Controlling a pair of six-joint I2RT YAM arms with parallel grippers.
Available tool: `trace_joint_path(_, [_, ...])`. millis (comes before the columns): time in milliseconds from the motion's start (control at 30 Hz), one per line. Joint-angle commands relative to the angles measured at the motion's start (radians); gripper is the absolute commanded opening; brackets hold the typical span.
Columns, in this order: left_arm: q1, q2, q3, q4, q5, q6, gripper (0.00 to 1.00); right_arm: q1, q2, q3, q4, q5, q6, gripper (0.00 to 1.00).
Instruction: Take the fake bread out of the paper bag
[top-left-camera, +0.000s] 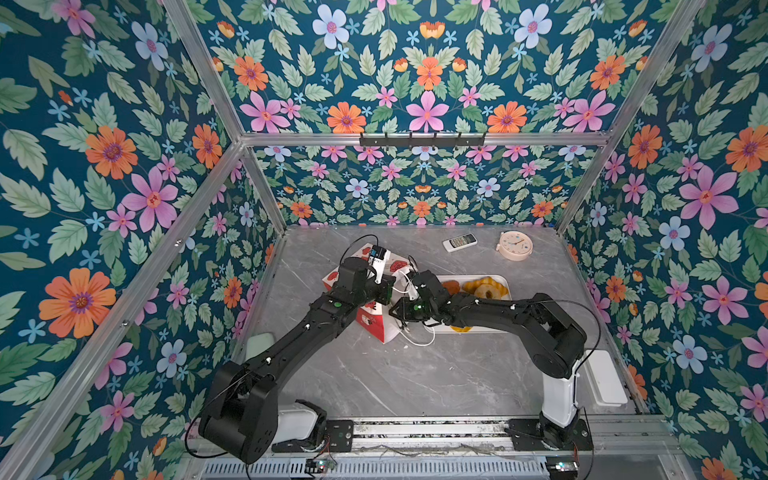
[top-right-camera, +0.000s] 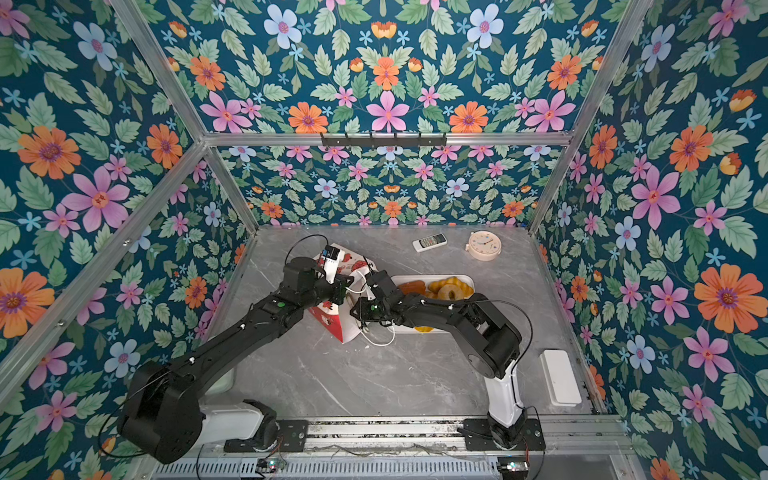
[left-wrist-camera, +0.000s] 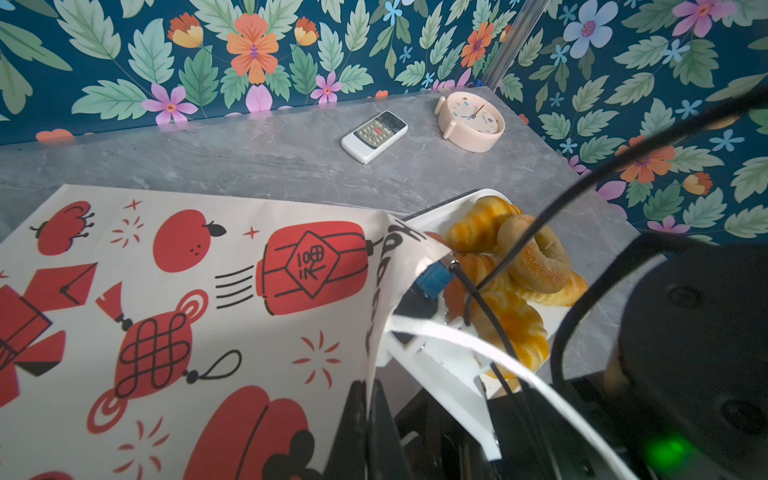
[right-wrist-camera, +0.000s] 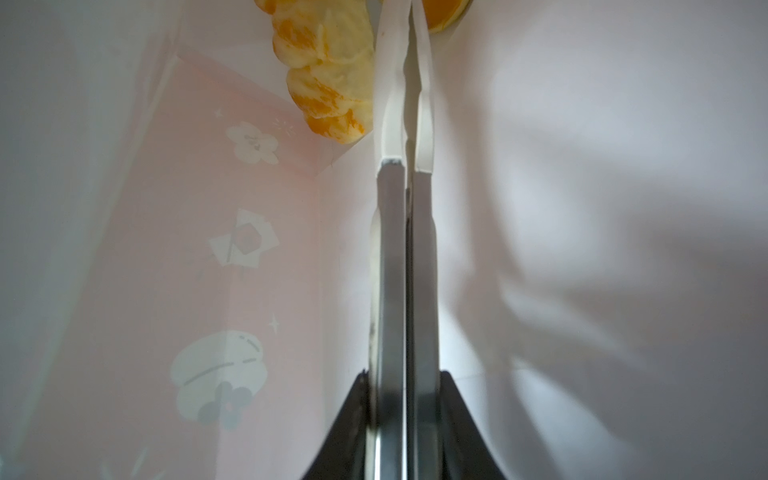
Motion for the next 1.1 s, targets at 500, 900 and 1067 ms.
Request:
trace_joint_path(500, [0.000,-0.003,0.013,0.004,0.007,0.009,0.01,0.000,0.001,0.018,0.007,0.031,-0.043,0.37])
trace_joint_path(900, [0.000,-0.007,0.014,-0.001,0.013,0.009,0.01,-0.027,-0.023,0.006,0.035,0.127,-0.037,0.37])
trace_joint_path(1067, [-0.001,-0.003,0.017,0.004,0.022,0.007,0.01,-0.040,0.019,0.030,0.067,0.112,-0.023,0.37])
